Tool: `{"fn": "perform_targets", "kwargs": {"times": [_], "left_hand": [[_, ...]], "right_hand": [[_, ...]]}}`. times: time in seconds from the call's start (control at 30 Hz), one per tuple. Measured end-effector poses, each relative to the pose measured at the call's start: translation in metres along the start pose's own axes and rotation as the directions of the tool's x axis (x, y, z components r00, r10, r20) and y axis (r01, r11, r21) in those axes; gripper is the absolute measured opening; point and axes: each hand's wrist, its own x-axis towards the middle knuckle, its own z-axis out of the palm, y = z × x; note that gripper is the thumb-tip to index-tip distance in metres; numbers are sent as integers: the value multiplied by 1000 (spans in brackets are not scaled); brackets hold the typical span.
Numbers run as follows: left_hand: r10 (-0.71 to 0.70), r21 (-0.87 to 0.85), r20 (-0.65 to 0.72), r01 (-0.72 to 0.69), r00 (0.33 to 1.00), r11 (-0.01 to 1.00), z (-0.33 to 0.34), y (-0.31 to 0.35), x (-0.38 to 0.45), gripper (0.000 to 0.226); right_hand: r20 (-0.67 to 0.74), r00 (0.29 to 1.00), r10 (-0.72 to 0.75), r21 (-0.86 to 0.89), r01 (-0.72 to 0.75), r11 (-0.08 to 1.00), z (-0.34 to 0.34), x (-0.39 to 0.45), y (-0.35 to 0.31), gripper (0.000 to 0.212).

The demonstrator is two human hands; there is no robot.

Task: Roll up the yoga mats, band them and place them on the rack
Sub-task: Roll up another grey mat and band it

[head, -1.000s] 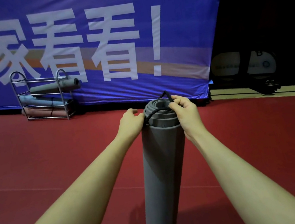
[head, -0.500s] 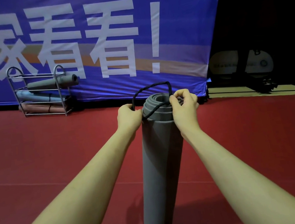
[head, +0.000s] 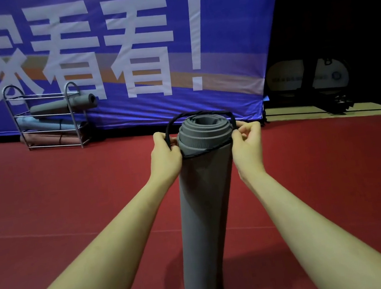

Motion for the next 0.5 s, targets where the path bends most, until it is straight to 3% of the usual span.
{"fn": "perform_targets", "kwargs": {"times": [0.23,0.5], "left_hand": [[-28,9,36,27,999,1000,9,-4,-10,14],[-31,-21,-109,29,994,999,10,-2,-8,10]], "right_hand": [[-135,983,-121,-196,93,976,-5,-9,8,8],[-134,991,-21,-147,1,989,-16,-10,27,27]]}}
